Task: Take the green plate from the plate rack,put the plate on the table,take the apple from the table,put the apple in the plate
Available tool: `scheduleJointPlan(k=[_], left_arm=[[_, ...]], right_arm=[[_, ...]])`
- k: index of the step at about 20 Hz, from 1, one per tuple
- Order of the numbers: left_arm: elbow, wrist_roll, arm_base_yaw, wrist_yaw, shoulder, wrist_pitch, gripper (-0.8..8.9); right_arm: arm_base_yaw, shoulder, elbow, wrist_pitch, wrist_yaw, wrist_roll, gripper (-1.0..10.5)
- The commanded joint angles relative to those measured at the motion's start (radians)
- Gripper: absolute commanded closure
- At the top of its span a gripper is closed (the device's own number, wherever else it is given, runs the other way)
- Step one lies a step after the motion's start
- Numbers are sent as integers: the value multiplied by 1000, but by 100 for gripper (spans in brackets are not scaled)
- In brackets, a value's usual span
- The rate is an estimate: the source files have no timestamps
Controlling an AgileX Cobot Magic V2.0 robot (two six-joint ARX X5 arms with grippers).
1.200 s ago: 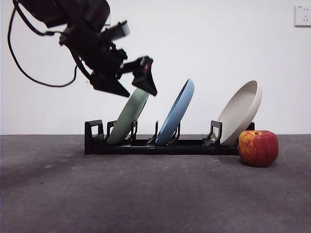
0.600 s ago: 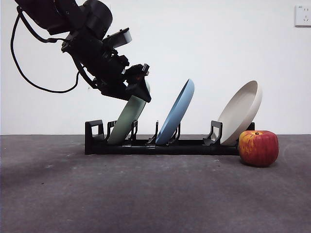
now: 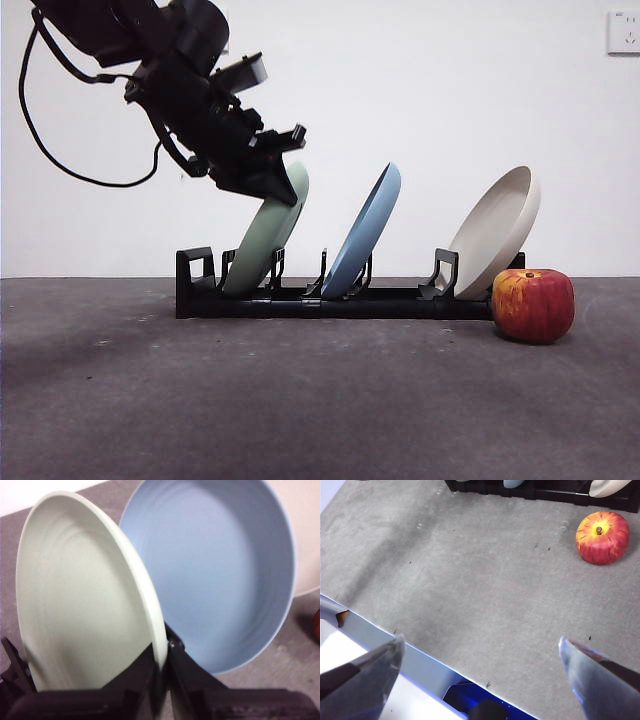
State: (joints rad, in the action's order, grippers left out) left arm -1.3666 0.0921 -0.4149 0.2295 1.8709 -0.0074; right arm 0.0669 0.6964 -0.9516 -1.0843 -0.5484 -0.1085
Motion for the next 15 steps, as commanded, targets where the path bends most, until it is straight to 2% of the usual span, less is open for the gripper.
scheduleJointPlan(k=[1, 5, 8, 11, 15], left_arm=[[2, -21, -2, 13, -54, 14, 822], [2, -21, -2, 8, -156, -2, 822], [2, 0, -14, 9, -277, -105, 822], [2, 103, -52, -10, -416, -281, 821], [2, 254, -165, -135, -553, -551, 819]], right_arm=[[3, -1, -2, 2, -2, 6, 290], [3, -1, -2, 2, -3, 6, 290], [3, -1, -2, 2, -2, 4, 290], [3, -1, -2, 2, -3, 3, 290], [3, -1, -2, 2, -2, 3, 289]])
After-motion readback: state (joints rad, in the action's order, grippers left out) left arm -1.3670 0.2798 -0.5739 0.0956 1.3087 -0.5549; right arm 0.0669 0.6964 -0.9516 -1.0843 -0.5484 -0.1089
